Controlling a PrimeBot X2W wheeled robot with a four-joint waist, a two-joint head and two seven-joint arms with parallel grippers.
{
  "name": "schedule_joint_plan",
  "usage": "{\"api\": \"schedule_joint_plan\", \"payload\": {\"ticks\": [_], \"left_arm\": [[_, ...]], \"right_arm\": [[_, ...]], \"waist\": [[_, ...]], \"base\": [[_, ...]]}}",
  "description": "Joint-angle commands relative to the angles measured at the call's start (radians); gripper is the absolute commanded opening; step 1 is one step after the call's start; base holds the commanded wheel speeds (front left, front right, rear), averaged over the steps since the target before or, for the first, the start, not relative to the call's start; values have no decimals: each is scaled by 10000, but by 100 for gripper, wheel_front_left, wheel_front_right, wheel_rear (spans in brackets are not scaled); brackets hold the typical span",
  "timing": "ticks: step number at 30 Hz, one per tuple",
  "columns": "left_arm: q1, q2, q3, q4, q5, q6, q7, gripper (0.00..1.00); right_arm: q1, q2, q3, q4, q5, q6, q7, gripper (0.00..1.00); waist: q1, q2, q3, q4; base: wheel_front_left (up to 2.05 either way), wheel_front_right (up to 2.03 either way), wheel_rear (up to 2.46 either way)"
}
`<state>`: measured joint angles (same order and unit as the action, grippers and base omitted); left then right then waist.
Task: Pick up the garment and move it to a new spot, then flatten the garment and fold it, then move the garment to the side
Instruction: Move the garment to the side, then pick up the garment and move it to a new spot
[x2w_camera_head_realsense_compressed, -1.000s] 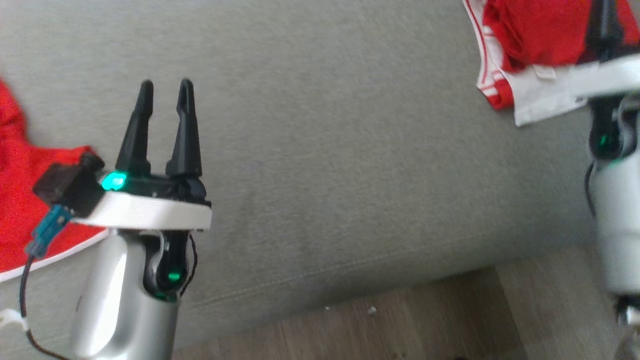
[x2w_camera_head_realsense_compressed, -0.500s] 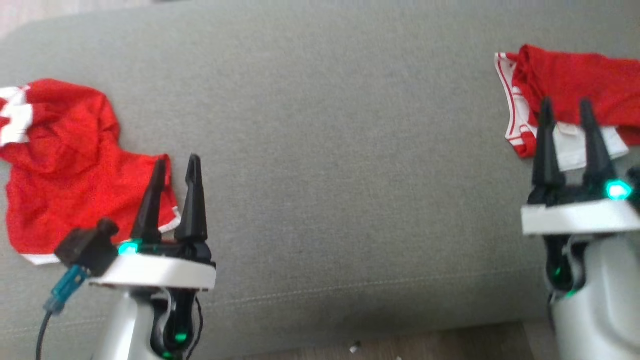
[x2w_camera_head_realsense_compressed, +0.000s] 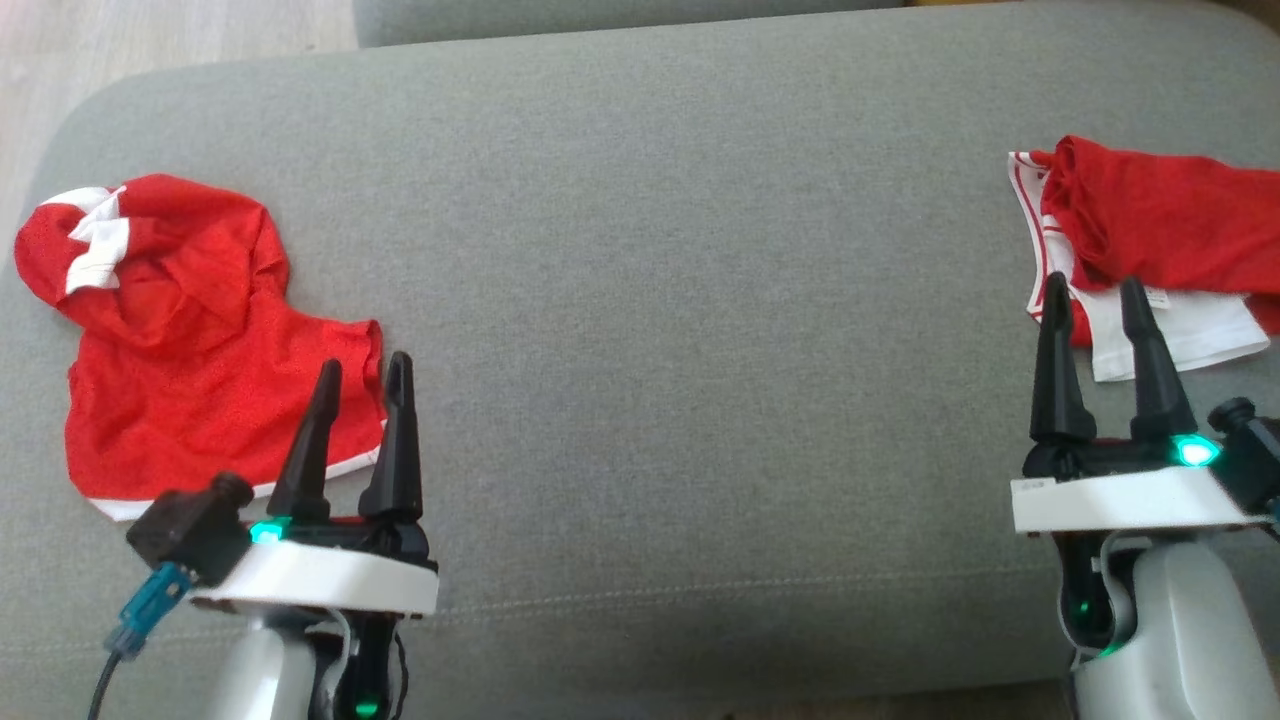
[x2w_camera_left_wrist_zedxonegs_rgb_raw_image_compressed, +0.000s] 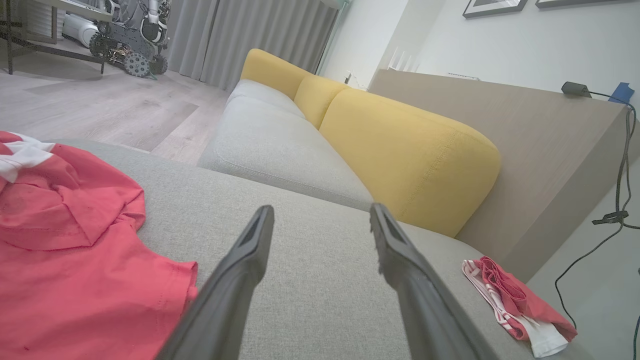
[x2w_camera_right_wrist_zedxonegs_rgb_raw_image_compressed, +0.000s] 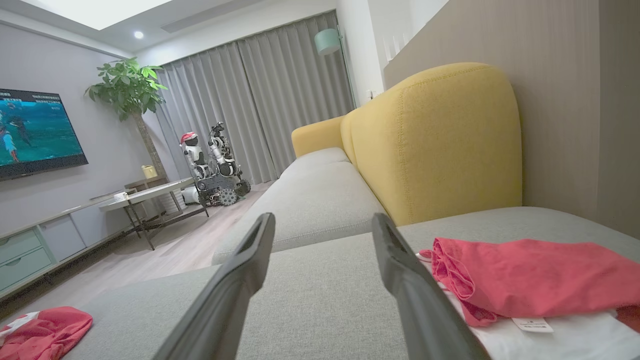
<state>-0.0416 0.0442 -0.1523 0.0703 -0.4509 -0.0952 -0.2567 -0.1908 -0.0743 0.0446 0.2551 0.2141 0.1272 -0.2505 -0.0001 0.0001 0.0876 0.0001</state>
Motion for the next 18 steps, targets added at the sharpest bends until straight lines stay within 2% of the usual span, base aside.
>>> {"api": "schedule_joint_plan", "payload": {"ticks": [1, 18], "left_arm": [[-180, 61, 332, -361, 61, 72, -51, 100], [-209, 61, 391, -408, 122, 119, -51, 100]], "right_arm": [[-57, 90, 275, -367, -178, 35, -111, 100], [-53, 185, 363, -336, -55, 35, -112, 100]], "waist": [[1, -1, -35, -3], [1, -1, -17, 79]], "base": [[0, 0, 0], [0, 0, 0]]}}
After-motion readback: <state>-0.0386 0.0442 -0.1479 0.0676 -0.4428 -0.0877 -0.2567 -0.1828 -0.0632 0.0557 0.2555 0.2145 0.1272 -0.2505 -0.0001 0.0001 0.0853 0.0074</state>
